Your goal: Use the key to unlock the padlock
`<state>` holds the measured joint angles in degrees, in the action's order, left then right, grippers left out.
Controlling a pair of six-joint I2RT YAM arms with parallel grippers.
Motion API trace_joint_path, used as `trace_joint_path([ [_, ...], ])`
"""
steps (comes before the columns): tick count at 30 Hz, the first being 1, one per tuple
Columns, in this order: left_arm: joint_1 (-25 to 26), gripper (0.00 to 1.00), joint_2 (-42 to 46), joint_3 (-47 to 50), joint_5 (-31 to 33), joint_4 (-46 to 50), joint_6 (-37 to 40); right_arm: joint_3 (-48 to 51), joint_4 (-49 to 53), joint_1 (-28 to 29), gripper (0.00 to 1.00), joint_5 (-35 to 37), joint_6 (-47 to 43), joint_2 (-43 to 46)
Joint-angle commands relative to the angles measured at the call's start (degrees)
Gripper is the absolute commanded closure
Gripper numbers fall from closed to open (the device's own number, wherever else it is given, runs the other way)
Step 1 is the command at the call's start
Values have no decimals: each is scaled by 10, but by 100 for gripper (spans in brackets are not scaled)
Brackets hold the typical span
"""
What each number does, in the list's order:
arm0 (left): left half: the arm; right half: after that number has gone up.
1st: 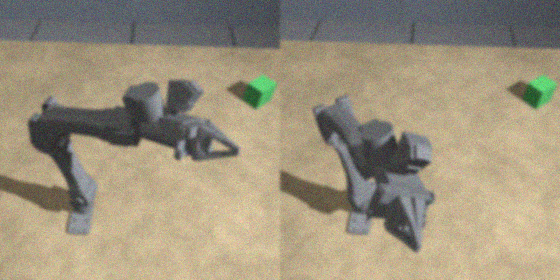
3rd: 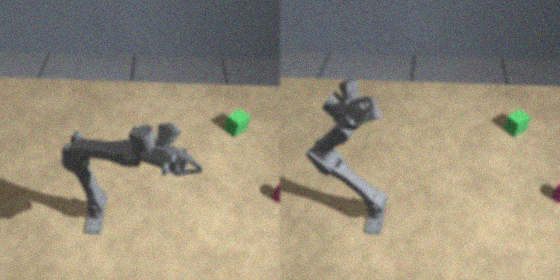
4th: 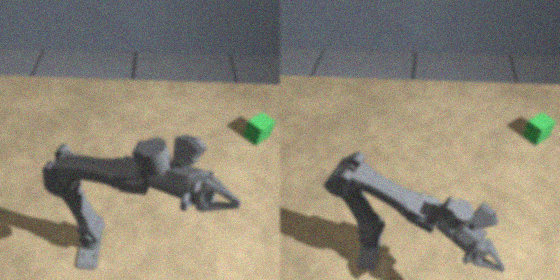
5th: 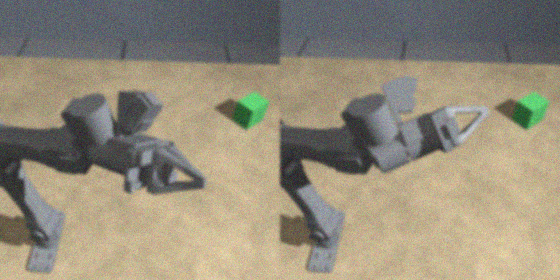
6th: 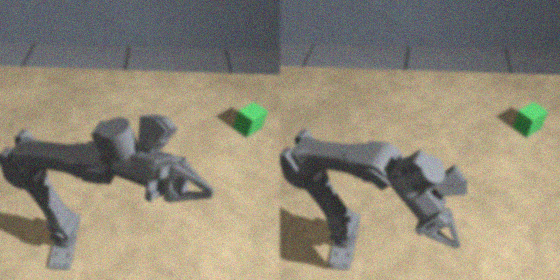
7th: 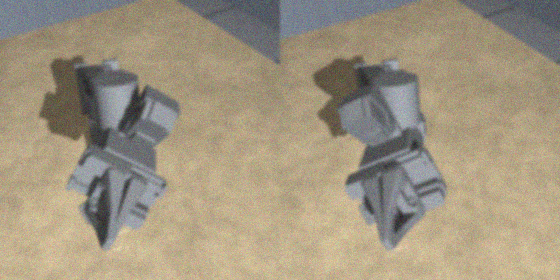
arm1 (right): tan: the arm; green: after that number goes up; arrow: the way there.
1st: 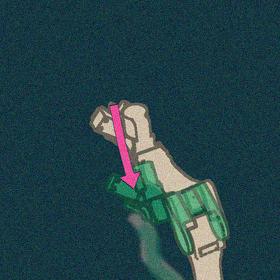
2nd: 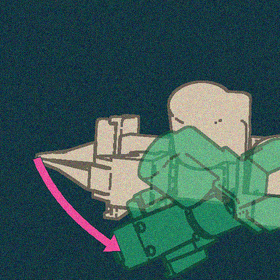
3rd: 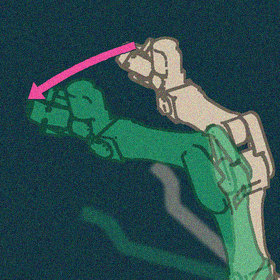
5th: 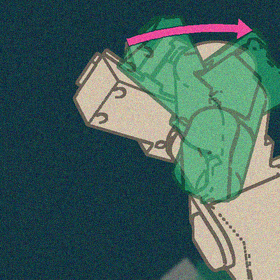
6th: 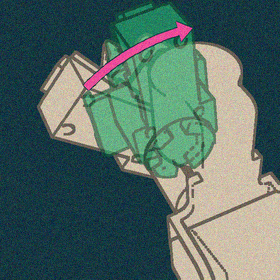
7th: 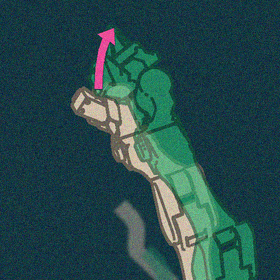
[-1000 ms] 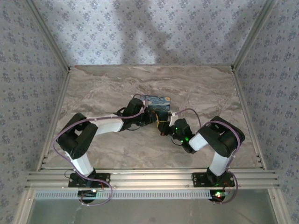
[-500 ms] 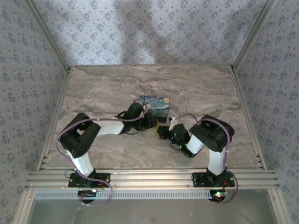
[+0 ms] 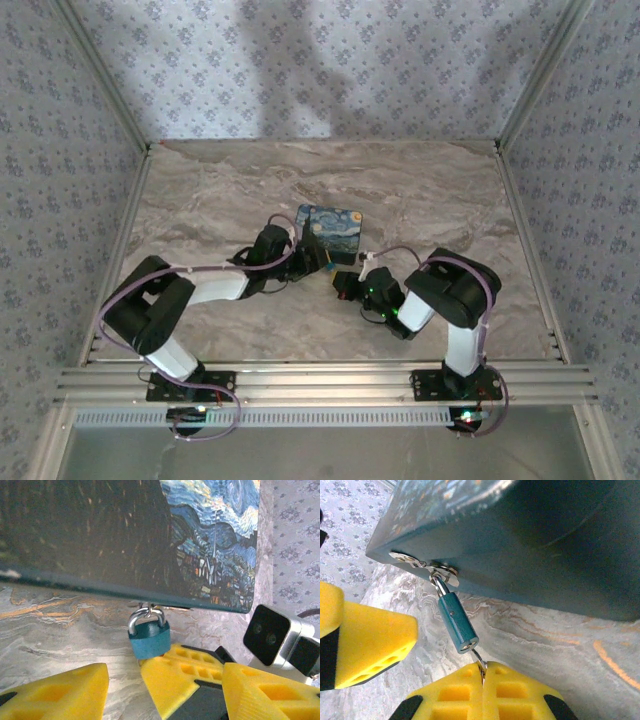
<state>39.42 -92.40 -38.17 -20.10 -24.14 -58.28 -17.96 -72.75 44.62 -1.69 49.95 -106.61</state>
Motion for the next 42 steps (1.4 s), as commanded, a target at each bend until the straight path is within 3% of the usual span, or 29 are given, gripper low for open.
trace_joint_path([
  [1, -1, 40, -16, 6, -9, -55, -25, -9, 29, 10, 100, 4, 25, 26],
  [20, 13, 50, -69, 6, -6, -83, -80, -28, 67, 16, 100, -8, 85, 65],
  [36, 22, 84, -86, 3, 5, -112, -104, -24, 42, 10, 100, -23, 169, 75],
  [42, 23, 91, -79, 3, 7, -117, -112, -9, 78, 5, 76, -13, 142, 102],
])
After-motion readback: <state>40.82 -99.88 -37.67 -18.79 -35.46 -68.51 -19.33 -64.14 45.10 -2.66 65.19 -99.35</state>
